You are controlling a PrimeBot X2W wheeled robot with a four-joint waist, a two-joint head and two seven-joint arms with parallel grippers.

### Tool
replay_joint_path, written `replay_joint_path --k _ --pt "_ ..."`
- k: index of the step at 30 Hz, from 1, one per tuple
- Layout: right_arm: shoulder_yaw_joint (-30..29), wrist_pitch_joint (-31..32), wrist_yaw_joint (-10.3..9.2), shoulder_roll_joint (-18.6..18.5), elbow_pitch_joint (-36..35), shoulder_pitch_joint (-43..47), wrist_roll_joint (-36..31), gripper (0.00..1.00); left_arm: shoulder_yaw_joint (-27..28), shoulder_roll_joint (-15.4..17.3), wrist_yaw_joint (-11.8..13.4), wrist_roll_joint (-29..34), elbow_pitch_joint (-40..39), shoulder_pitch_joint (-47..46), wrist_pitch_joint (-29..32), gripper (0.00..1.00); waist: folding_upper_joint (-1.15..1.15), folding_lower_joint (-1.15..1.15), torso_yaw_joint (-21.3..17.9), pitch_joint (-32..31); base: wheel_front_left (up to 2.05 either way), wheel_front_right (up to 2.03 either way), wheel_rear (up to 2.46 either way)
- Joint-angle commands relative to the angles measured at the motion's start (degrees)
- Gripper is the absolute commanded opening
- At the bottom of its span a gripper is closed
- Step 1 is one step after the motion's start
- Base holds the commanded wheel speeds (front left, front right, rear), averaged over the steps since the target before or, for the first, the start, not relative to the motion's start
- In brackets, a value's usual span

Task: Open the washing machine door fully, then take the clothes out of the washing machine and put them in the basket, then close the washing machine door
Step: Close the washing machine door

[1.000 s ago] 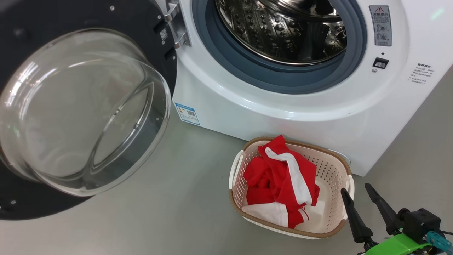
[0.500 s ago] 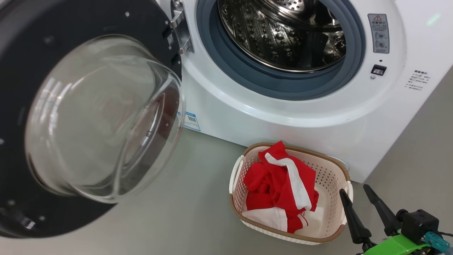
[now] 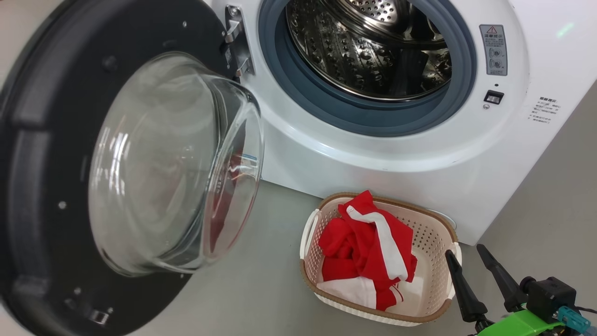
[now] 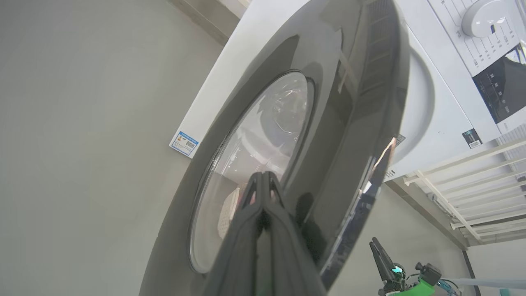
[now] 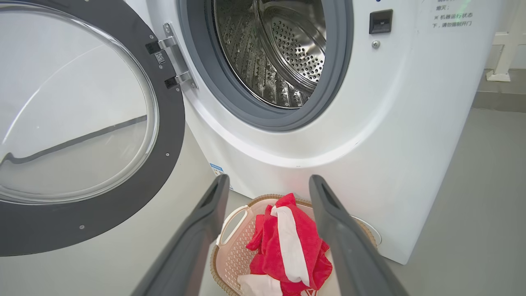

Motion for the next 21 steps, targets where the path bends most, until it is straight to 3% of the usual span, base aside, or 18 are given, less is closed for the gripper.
replay_joint_path --k 1,21 --pt "1.18 -0.37 0.36 -0.74 -1.19 -0.3 0.19 1.0 0.92 1.75 -0.41 -1.15 -3.63 0.04 1.16 0.0 0.0 0.0 -0.15 0.04 0.0 0.0 0.0" --pt "0.8 -0.37 0.36 -0.67 -1.27 -0.41 0.15 1.0 -5.24 -4.62 -0.43 -4.47 -18.5 2.02 1.47 0.0 0.0 0.0 -1.66 -0.08 0.0 0.0 0.0"
